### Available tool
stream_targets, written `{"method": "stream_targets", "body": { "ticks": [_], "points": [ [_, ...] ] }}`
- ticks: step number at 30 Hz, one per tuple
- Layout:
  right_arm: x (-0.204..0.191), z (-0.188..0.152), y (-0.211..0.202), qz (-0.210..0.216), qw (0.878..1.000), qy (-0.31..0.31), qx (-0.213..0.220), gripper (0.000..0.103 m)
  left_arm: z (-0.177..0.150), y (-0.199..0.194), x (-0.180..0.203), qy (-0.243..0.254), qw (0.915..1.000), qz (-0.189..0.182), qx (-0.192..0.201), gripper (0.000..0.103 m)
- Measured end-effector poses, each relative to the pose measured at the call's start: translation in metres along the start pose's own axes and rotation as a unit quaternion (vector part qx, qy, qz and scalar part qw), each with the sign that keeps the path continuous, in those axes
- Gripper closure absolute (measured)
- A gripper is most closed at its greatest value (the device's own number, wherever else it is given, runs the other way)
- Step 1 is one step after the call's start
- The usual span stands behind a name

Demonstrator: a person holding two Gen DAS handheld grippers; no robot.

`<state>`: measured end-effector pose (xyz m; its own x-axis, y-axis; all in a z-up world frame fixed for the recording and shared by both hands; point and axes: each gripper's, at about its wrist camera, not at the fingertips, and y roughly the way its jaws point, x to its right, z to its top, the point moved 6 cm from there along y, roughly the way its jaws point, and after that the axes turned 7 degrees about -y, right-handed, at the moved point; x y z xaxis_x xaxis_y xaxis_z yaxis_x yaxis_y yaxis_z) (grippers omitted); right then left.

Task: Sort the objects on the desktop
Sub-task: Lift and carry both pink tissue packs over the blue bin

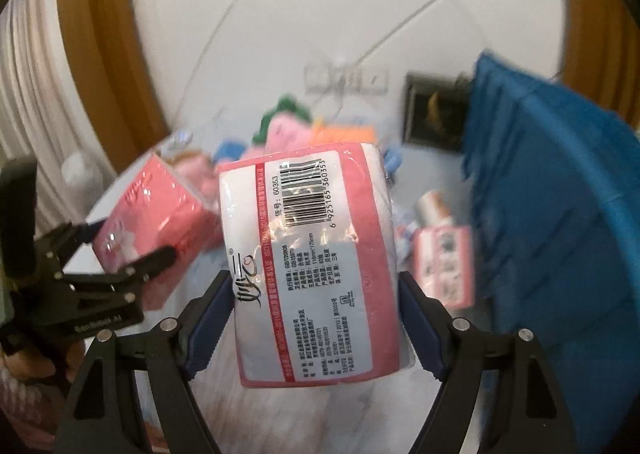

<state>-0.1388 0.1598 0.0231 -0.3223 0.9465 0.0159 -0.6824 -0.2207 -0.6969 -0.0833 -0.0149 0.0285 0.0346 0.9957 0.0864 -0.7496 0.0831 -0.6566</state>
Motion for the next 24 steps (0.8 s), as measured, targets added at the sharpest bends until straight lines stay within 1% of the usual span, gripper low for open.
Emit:
{"method": "stream_targets", "body": {
  "ticks": [3, 6, 12, 18, 21, 24],
  "points": [
    [0.016, 0.011, -0.033, -0.02, 0.999, 0.008, 0.038, 0.023, 0.016, -0.017, 0.029, 0.012, 0.9993, -0.023, 0.027, 0.015],
    [0.034, 0.016, -0.068, -0.041, 0.996, 0.023, 0.079, 0.023, 0.028, -0.027, 0.055, 0.025, 0.9977, -0.044, 0.045, 0.015],
    [0.076, 0.016, -0.125, -0.087, 0.986, 0.051, 0.134, 0.023, 0.052, -0.047, 0.118, 0.059, 0.9906, -0.091, 0.082, 0.015],
    [0.12, 0.012, -0.171, -0.137, 0.973, 0.08, 0.17, 0.023, 0.074, -0.069, 0.184, 0.087, 0.9791, -0.143, 0.116, 0.015],
    [0.148, 0.008, -0.19, -0.168, 0.964, 0.097, 0.18, 0.023, 0.083, -0.075, 0.22, 0.099, 0.9728, -0.168, 0.125, 0.015],
    [0.176, 0.001, -0.206, -0.192, 0.958, 0.112, 0.182, 0.023, 0.089, -0.077, 0.252, 0.109, 0.9689, -0.183, 0.126, 0.015]
  ]
}}
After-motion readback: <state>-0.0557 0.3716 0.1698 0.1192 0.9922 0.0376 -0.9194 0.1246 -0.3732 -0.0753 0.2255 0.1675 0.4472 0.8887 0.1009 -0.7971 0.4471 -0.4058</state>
